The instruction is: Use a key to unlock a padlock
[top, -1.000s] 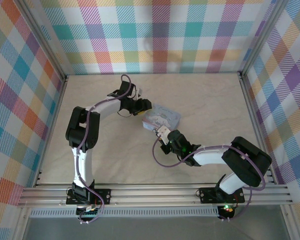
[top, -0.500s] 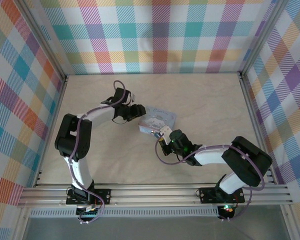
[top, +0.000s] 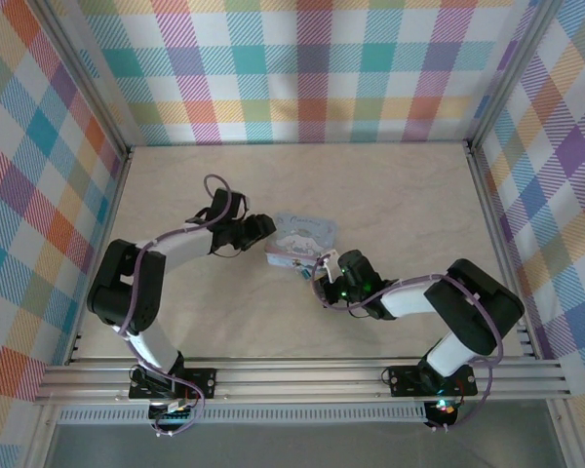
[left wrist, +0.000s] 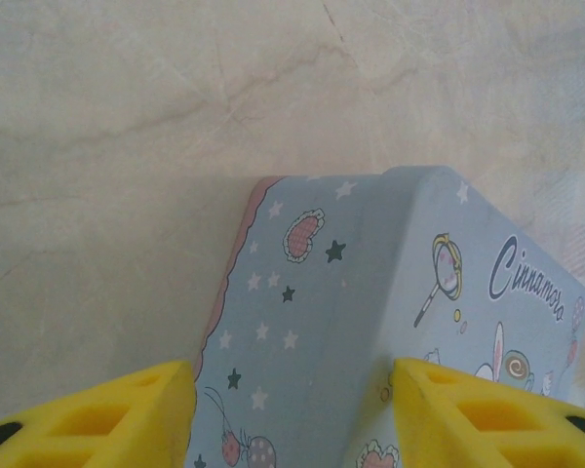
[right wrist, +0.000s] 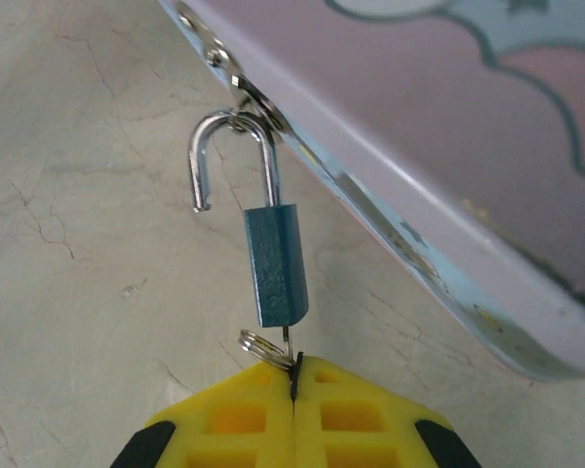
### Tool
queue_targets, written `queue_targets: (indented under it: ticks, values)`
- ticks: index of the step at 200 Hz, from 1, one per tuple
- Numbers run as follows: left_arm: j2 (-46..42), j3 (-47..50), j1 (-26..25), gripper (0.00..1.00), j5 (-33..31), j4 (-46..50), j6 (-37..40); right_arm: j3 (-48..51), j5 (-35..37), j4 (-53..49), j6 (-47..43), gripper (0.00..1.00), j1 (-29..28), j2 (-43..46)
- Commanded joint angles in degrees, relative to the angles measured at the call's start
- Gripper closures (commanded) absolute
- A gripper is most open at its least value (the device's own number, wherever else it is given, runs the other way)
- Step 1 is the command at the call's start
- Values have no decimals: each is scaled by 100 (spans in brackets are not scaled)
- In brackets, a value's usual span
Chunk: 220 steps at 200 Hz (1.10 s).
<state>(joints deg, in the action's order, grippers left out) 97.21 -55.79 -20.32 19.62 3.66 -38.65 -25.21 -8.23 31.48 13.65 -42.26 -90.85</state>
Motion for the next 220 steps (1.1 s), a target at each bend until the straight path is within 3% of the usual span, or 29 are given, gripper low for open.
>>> queue_targets:
  ticks: [1,151,220]
  values:
    - [-109,392,63,46,-330,445,-159,-45,-453,88,404,100,107,-82]
    - [-1002,1527,-121,47,-560,309,-745,-191,-760,-416,748,96,485,-261]
    - [-1086,1536,-117,46,-643,344,-711,-68,-382,-829,589,62,508,252]
